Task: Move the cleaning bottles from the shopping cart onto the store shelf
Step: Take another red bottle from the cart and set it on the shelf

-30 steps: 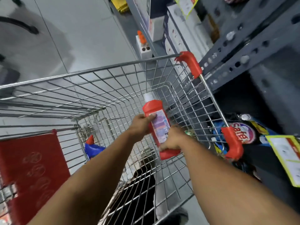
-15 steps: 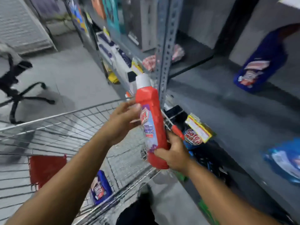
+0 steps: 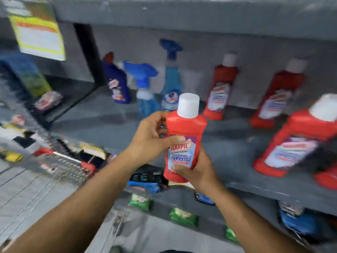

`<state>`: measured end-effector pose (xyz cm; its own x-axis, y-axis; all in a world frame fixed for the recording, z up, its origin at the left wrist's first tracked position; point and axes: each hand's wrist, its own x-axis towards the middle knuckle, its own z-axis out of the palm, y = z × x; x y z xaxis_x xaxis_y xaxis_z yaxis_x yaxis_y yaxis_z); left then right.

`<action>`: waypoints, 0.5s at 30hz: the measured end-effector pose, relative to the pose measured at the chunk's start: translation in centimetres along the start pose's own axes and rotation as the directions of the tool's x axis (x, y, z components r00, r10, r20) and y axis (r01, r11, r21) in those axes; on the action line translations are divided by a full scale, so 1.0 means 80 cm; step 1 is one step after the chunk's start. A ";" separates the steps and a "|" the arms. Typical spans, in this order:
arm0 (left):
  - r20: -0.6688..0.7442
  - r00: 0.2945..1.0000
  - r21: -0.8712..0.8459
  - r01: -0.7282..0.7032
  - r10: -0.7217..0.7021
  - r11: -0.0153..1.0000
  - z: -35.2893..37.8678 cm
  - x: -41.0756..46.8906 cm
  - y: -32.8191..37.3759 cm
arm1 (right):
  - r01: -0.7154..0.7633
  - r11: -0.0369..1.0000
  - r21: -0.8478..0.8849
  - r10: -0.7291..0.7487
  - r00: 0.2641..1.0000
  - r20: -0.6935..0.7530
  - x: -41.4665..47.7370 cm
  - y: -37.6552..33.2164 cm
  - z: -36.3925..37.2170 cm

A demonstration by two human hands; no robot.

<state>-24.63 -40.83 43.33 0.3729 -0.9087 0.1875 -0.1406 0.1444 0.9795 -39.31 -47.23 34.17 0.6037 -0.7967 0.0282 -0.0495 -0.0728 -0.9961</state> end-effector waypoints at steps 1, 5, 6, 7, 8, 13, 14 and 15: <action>0.022 0.999 0.003 -0.024 0.024 1.000 0.027 0.015 0.001 | 0.021 1.000 -0.007 -0.021 0.998 -0.054 -0.002 0.003 -0.026; 0.099 0.994 -0.033 -0.051 0.054 0.998 0.102 0.060 -0.001 | 0.088 0.992 -0.090 -0.107 0.969 -0.223 0.005 0.011 -0.095; 0.123 0.991 -0.046 -0.052 0.058 0.998 0.114 0.067 -0.004 | 0.093 0.990 -0.103 -0.117 0.959 -0.257 0.008 0.013 -0.107; 0.135 0.989 -0.059 -0.058 0.065 0.997 0.121 0.072 -0.008 | 0.095 0.989 -0.115 -0.124 0.954 -0.272 0.013 0.016 -0.116; 0.142 0.987 -0.069 -0.062 0.071 0.996 0.126 0.075 -0.012 | 0.100 0.988 -0.118 -0.130 0.953 -0.276 0.016 0.020 -0.122; 0.165 0.984 -0.113 -0.053 0.071 0.992 0.127 0.085 -0.018 | 0.129 0.979 -0.160 -0.166 0.957 -0.238 0.025 0.032 -0.129; 0.174 0.982 -0.112 -0.051 0.070 0.992 0.126 0.083 -0.017 | 0.139 0.976 -0.168 -0.177 0.955 -0.239 0.025 0.034 -0.129; 0.188 0.980 -0.112 -0.047 0.067 0.993 0.124 0.081 -0.017 | 0.151 0.974 -0.168 -0.189 0.952 -0.239 0.025 0.036 -0.129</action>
<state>-31.12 -50.78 42.51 0.1835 -0.9543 0.2359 -0.0545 0.2297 0.9717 -46.44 -55.26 32.26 0.3938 -0.8886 0.2351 -0.0910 -0.2922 -0.9520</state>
